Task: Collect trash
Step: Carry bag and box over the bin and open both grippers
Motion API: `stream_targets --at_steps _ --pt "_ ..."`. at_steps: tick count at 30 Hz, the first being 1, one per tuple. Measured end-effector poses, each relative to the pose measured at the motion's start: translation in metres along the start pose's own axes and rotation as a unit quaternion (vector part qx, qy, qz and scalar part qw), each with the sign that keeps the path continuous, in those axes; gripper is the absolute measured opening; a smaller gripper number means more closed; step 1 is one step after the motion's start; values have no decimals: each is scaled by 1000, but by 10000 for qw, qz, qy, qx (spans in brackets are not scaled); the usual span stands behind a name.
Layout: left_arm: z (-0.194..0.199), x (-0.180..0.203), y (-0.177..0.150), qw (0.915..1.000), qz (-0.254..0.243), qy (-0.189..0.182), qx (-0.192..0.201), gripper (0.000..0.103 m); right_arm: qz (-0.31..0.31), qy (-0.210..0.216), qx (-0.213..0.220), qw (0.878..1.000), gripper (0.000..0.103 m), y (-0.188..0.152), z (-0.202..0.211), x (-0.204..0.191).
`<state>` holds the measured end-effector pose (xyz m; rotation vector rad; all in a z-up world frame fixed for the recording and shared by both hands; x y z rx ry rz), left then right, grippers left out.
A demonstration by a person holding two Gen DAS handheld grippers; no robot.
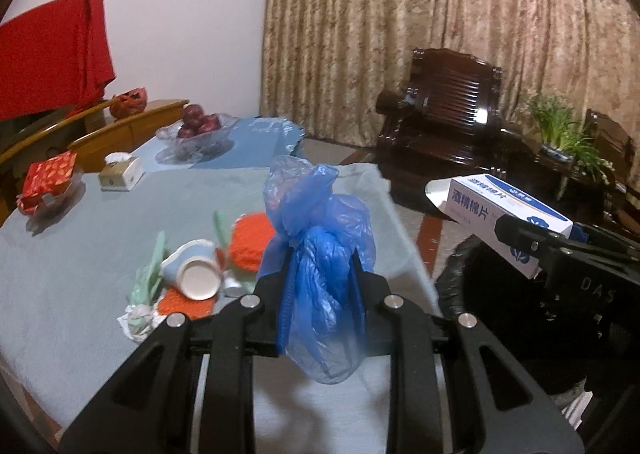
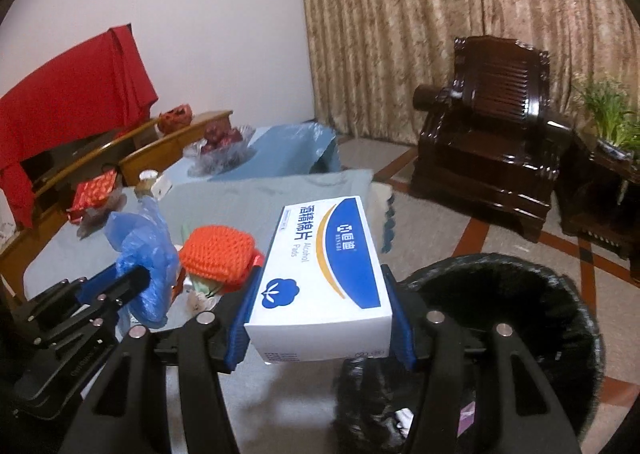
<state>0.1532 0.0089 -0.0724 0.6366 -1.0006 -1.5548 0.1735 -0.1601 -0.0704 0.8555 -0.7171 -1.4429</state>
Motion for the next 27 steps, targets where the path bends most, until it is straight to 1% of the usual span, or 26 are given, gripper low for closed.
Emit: stream_targets --at_steps 8,15,21,27 --pt "-5 60 12 9984 -265 -489 77 24 -258 -369 185 9988 56 3 32 55" --pt "-19 116 10 9941 -551 -935 59 24 -503 -793 271 9952 56 -3 53 104" --pt "-36 160 1 9888 -689 -1325 -79 24 -692 -1175 207 9904 56 -17 61 144" --pt "-54 189 -10 9838 -730 -1608 -293 24 -794 -1433 1 9865 56 -37 61 175"
Point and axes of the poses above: each gripper's, at about its wrist camera, not at the fingertips, and z roughly against the way its jaws point, x to its right, y to its top, the point moved 6 cm from there along -z, roughly the way its jaws point, and after that the axes turned 8 degrees about -y, right-handed, at the moved point
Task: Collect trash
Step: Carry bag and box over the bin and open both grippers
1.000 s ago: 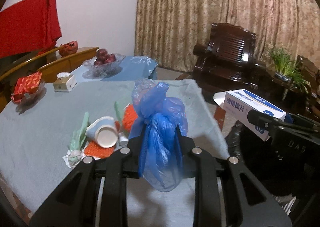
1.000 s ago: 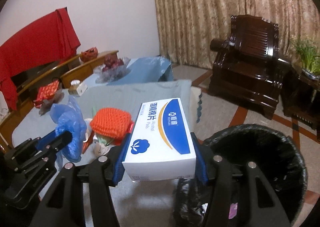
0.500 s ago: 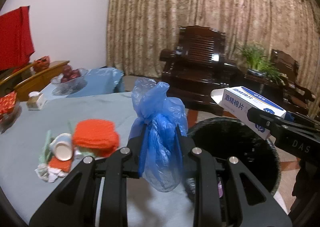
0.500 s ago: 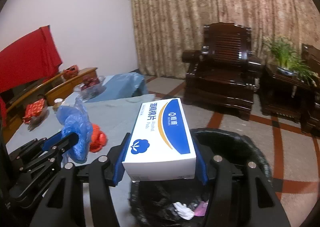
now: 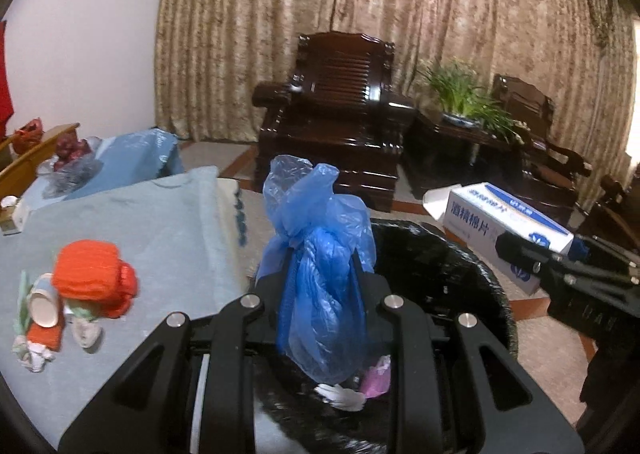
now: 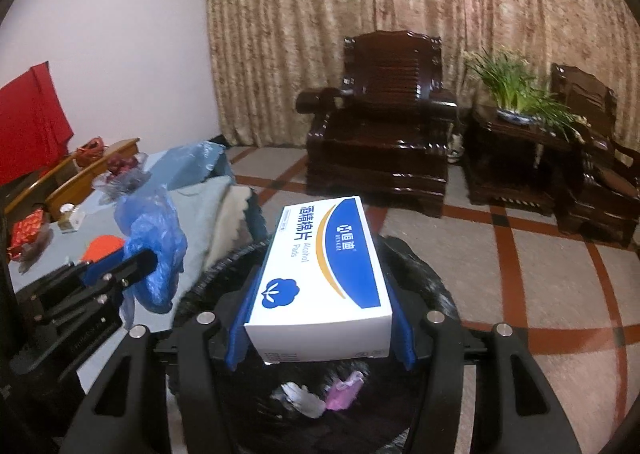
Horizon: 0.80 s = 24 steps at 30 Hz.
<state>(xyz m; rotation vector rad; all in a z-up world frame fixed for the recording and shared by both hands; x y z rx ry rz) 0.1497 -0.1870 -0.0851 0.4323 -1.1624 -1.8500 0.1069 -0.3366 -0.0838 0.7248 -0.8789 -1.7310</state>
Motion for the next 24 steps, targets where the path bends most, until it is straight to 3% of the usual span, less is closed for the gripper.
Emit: stream_targets --at_steps 16,18,21,22,24 --pt "-46 19 -16 9983 -128 -290 -485 27 -49 -243 -448 9987 57 -29 -37 32" --pt "-49 17 -16 9980 -86 -337 -536 32 -19 -265 -521 9983 58 -33 -42 33" --pt "-49 15 -18 9977 -37 -383 -558 60 -2 -361 -628 9974 64 -42 -46 36" --pt "-48 13 -19 9978 -38 -380 -537 63 3 -408 -638 9971 73 -44 -46 36" --pt "-47 12 -19 9978 -47 -367 -547 66 -3 -474 -612 9970 80 -45 -43 39"
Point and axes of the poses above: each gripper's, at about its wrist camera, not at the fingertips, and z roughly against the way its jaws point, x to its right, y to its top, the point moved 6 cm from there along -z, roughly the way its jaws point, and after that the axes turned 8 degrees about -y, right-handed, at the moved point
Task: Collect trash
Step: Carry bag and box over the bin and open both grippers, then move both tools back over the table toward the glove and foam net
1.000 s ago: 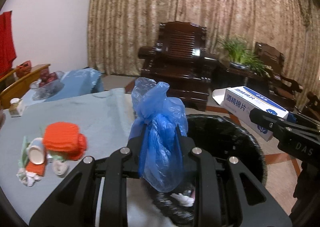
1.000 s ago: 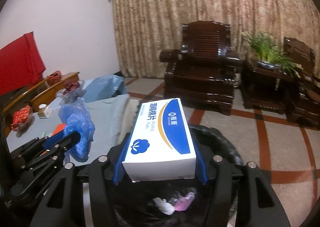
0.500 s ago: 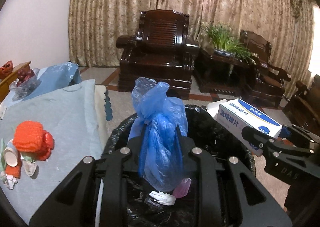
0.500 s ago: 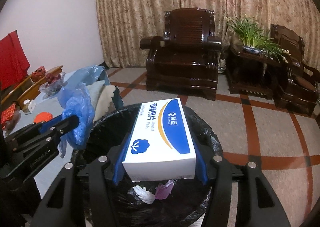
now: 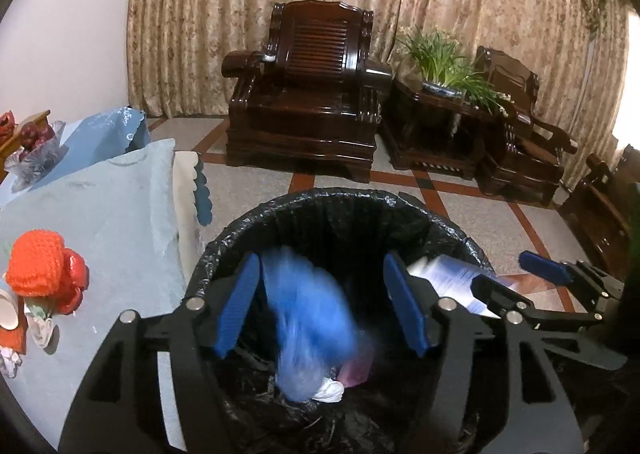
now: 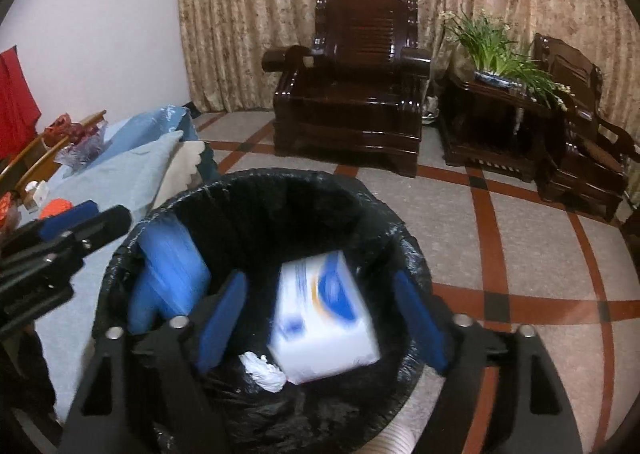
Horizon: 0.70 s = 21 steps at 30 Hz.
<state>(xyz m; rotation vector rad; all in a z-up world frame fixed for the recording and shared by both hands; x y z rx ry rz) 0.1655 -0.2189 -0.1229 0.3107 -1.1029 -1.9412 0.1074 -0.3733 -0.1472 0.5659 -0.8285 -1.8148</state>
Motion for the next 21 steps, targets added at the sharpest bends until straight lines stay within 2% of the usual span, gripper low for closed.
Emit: stream_targets --at_steps 1,3,7,15,21 --pt "3 -3 1 10000 28 35 17 71 -10 5 27 10000 82 0 2 0" --pt "10 -9 3 9999 88 99 98 77 -46 -6 111 9999 95 3 7 0" --pt "34 -28 8 9987 124 389 317 89 -137 136 253 9995 97 11 20 -6" --pt "99 -85 6 9904 404 1135 678 91 -14 612 542 9967 97 29 44 -52" --pt "152 -137 -1 9776 546 1833 880 91 372 1190 768 9892 97 39 58 -125"
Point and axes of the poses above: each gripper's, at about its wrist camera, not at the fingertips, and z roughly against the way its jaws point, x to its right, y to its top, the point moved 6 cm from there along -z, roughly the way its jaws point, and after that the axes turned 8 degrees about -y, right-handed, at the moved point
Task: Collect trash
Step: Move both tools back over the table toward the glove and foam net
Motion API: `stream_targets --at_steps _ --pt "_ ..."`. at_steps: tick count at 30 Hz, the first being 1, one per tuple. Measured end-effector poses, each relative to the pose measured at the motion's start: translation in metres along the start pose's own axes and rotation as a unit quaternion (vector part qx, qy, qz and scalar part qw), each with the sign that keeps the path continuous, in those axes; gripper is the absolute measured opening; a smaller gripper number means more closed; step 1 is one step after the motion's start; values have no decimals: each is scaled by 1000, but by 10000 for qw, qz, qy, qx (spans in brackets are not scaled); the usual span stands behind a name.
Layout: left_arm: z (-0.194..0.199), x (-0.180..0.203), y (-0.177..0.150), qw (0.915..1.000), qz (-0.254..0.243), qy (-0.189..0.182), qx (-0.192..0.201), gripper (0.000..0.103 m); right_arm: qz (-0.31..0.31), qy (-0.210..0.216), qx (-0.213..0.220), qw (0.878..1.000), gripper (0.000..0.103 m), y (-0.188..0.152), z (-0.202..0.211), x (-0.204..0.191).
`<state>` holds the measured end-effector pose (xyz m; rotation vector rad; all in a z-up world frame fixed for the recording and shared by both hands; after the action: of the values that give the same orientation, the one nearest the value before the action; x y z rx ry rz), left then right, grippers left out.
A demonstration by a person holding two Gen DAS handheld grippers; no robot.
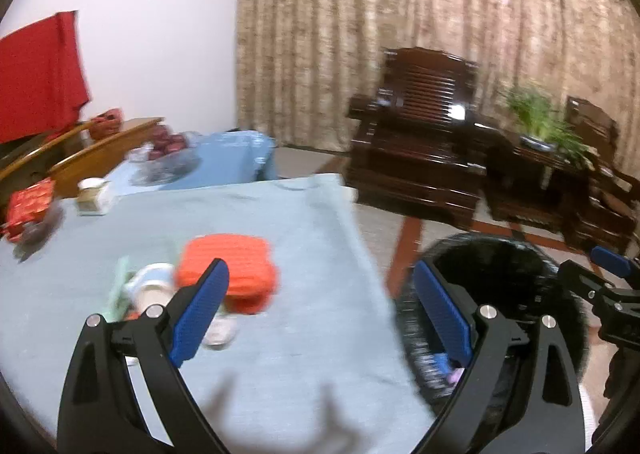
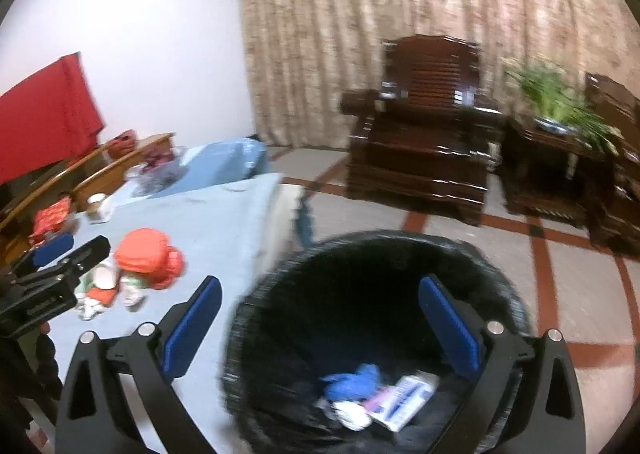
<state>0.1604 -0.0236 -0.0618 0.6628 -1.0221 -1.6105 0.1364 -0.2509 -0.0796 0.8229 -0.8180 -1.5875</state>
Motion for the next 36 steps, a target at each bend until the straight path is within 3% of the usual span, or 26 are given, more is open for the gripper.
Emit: stream_targets --at_steps 11,20,29,36 --pt "38 -111 -16 9943 452 961 68 91 693 801 289 9940 97 0 -19 -120" --pt "47 -188 -54 9845 727 1583 -178 91 1028 1088 49 9887 97 -24 -51 -185" --pt "29 -227 -89 9780 966 1751 -602 91 1162 1131 -397 9860 97 -56 -88 -220" --pt "9 -239 -108 9749 1129 1713 -858 90 1406 1134 -475 9824 97 -69 -100 -235"
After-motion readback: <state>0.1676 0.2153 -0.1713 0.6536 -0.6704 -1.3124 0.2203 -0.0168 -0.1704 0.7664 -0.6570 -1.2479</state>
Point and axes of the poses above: each gripper's, at about its wrist camera, not at the fingertips, and z roughly against the way its jaws point, x to its right, y to its top, the point moved 6 cm from there along -z, roughly the way its jaws point, and after that the axes turned 8 degrees about -y, right-handed, at the moved point
